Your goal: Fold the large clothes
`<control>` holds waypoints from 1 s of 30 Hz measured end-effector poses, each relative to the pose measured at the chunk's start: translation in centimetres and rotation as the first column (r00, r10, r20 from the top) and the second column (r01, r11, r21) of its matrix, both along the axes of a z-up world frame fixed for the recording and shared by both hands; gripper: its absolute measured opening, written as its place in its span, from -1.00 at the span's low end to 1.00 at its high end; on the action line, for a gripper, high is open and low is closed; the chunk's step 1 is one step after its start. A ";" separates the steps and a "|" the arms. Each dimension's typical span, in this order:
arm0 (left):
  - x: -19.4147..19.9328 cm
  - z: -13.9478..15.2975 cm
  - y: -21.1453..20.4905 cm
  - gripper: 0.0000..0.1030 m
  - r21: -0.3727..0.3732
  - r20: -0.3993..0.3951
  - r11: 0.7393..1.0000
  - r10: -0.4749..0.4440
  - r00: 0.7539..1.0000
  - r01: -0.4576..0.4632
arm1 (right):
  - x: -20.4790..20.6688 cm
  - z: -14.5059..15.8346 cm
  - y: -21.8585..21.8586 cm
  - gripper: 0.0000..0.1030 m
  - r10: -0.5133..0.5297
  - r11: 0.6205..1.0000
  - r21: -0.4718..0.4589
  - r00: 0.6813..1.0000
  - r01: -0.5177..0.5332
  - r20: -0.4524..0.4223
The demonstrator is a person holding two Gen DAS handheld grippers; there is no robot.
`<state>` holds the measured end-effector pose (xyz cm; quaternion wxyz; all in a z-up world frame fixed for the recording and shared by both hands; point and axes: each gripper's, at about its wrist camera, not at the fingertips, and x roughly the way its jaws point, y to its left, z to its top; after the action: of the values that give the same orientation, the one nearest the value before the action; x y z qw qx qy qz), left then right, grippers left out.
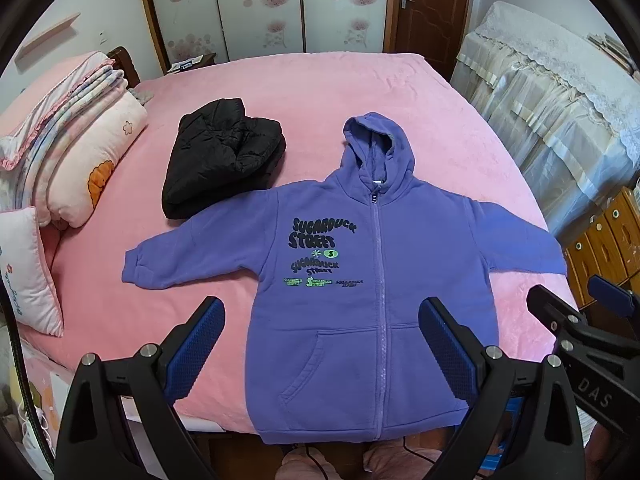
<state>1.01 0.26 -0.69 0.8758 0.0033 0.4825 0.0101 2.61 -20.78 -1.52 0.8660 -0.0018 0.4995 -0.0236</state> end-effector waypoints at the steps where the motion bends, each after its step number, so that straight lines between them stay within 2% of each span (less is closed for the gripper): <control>1: 0.2 -0.1 0.0 0.88 0.005 -0.002 1.000 -0.001 1.000 0.001 | 0.2 -0.2 0.1 0.67 -0.001 1.000 0.004 1.000 0.001 -0.011; 7: 0.6 -0.7 0.5 0.88 0.018 -0.023 1.000 -0.014 1.000 0.015 | 0.9 -0.7 1.1 0.67 -0.004 1.000 0.008 0.999 0.005 -0.051; 15: 1.1 -1.1 2.1 0.88 -0.015 -0.041 1.000 -0.015 0.999 0.015 | 1.3 -0.9 2.8 0.66 -0.003 1.000 -0.013 0.997 0.002 -0.082; 23: 1.4 -1.6 3.0 0.88 -0.047 -0.057 0.999 -0.028 0.998 0.025 | 0.6 -0.5 3.7 0.66 -0.017 0.999 -0.031 0.997 0.015 -0.074; 30: 1.0 -1.4 3.0 0.88 -0.053 -0.052 0.995 -0.083 0.995 0.080 | -0.4 0.0 3.8 0.64 -0.055 0.998 -0.024 0.997 0.054 -0.059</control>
<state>1.98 3.30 -2.07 0.8619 0.0011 0.5057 -0.0381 2.18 -16.94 -1.57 0.8497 0.0017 0.5247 -0.0528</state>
